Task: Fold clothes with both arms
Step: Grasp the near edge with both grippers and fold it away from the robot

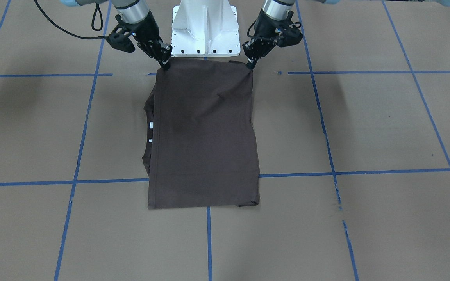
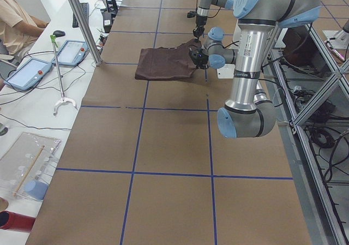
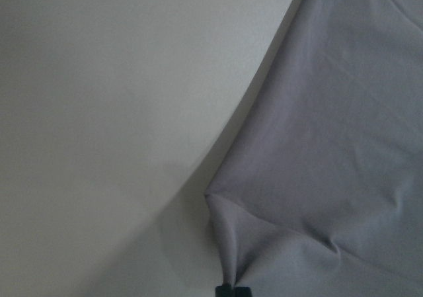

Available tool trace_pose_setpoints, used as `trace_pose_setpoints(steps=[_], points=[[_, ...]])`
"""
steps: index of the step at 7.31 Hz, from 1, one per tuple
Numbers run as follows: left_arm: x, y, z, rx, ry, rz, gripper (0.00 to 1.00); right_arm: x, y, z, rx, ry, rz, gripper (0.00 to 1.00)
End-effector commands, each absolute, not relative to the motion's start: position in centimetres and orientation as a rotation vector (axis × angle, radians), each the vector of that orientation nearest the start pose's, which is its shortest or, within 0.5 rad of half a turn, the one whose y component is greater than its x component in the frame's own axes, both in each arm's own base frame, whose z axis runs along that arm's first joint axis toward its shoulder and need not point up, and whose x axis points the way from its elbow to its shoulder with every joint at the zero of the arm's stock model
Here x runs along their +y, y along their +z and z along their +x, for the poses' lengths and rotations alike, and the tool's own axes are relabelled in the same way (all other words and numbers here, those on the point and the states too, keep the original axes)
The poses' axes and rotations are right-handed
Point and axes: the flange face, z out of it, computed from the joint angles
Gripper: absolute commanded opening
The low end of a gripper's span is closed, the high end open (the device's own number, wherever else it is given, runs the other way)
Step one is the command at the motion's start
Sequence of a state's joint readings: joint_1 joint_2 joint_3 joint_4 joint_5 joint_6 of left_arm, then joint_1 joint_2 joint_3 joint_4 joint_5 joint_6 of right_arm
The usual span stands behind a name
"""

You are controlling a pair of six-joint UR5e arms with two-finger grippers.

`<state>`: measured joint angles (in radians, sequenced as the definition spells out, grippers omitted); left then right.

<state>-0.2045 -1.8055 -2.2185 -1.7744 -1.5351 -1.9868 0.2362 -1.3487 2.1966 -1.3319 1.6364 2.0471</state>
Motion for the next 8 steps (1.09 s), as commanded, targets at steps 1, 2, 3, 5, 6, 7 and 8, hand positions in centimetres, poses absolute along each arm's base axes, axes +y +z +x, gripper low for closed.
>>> trace_pose_setpoints(steps=[1,2,3,5,6,7,8], points=[[-22.0,20.7,43.0,1.108,-0.537,-0.098,0.00,-23.9,21.5,-41.5,-1.157,0.613,-0.198,0.00],[-25.0,21.4,43.6,1.084,-0.541,-0.030,0.00,-27.7,22.7,-42.4,-1.132,0.674,-0.148,0.00],[-28.9,20.6,44.8,1.080,-0.536,0.046,0.00,-31.6,22.0,-44.8,-1.118,0.708,-0.106,0.00],[-35.1,19.3,44.4,1.068,-0.553,0.149,0.00,-39.2,22.5,-44.6,-1.083,0.728,-0.080,0.00],[-37.5,20.3,44.7,1.035,-0.564,0.183,0.00,-41.1,23.2,-44.3,-1.066,0.749,-0.069,0.00],[-40.5,20.9,46.0,1.008,-0.556,0.221,0.00,-42.5,23.7,-44.8,-1.046,0.753,-0.055,0.00],[-42.5,22.2,46.9,1.013,-0.565,0.241,0.00,-44.5,23.4,-46.3,-1.031,0.770,-0.050,0.00]])
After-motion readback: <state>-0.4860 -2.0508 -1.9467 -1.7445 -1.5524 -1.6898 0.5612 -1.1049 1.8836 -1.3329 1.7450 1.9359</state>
